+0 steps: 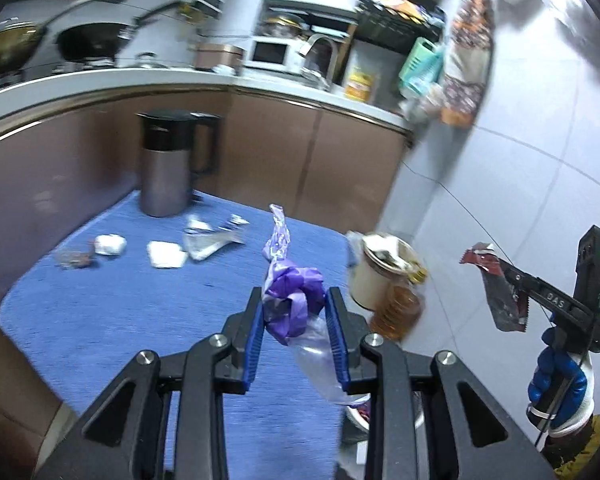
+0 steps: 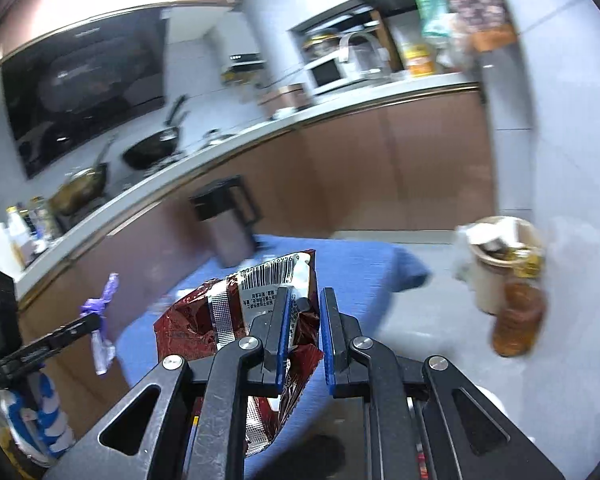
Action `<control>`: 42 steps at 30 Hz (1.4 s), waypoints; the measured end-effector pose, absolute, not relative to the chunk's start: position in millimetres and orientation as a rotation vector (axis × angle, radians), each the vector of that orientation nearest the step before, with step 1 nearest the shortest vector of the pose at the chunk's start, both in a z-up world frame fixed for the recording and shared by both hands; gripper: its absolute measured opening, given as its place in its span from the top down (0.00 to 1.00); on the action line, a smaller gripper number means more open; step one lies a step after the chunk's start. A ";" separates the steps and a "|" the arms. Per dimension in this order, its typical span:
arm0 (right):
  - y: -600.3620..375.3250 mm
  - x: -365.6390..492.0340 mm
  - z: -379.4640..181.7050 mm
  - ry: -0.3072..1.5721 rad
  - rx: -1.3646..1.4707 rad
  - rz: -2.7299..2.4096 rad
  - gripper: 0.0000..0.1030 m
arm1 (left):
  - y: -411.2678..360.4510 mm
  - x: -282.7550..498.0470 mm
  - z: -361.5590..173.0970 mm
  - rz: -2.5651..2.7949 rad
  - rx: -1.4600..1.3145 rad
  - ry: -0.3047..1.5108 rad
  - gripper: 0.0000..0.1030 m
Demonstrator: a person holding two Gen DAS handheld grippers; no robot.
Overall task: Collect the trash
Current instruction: 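Carry both items to the bin and open both tools over it, then move both open tools back over the table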
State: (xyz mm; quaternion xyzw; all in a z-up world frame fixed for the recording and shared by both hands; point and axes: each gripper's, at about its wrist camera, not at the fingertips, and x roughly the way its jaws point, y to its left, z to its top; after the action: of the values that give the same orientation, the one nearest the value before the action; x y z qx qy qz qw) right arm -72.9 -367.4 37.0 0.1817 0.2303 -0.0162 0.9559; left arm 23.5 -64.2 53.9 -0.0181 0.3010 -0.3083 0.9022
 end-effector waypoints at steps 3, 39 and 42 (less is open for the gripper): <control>-392.4 -83.4 26.2 0.477 0.368 -0.112 0.86 | -99.9 22.5 44.7 -0.691 -0.011 0.654 0.73; -508.6 -61.5 -193.5 0.895 0.453 -0.428 0.62 | -333.8 31.4 -115.6 -0.963 0.178 1.055 0.53; -504.1 -62.2 -187.9 0.887 0.440 -0.428 0.53 | -327.0 30.9 -108.8 -0.952 0.172 1.021 0.53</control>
State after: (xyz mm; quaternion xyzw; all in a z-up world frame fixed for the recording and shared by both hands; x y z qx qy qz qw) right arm -62.2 -504.1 -187.9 0.2095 0.4223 -0.2038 0.8581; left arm 30.9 -327.0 -108.8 0.0790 0.4694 -0.4376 0.7629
